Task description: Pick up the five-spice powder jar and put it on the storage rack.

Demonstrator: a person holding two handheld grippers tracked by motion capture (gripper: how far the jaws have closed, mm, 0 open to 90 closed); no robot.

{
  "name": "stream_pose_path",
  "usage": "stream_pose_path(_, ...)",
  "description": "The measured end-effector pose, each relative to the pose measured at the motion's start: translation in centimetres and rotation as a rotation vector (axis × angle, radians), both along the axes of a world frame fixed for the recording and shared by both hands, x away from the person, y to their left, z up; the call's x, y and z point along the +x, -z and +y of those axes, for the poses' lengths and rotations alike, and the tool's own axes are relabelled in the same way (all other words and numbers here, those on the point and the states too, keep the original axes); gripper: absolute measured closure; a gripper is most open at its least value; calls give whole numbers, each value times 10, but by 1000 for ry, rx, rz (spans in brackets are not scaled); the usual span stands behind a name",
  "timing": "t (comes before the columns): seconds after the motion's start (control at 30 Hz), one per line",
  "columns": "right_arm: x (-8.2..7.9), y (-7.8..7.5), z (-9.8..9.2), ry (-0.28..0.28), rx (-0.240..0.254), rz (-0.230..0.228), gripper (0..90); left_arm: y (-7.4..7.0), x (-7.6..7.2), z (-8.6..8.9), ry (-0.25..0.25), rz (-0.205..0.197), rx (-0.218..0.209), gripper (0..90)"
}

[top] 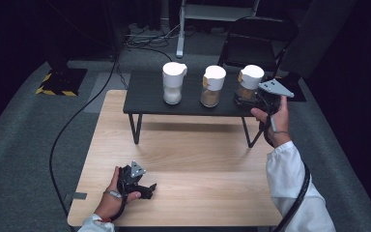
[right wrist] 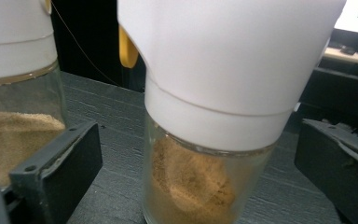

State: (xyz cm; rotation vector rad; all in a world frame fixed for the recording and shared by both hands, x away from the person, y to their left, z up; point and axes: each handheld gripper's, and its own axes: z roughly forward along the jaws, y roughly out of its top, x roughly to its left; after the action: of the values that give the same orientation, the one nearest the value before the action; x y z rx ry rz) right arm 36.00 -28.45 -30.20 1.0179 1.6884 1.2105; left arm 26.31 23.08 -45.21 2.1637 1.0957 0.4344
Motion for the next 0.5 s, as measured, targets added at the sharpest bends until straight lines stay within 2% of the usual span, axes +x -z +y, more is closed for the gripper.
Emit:
stream_pose_path(0.27, -13, -3, -3, 0, -4, -36, 5, 0, 0, 0, 0, 0, 0, 0)
stream_pose_path(0.5, -27, -1, -3, -11, -40, -71, 5, 0, 0, 0, 2, -1, 2, 0)
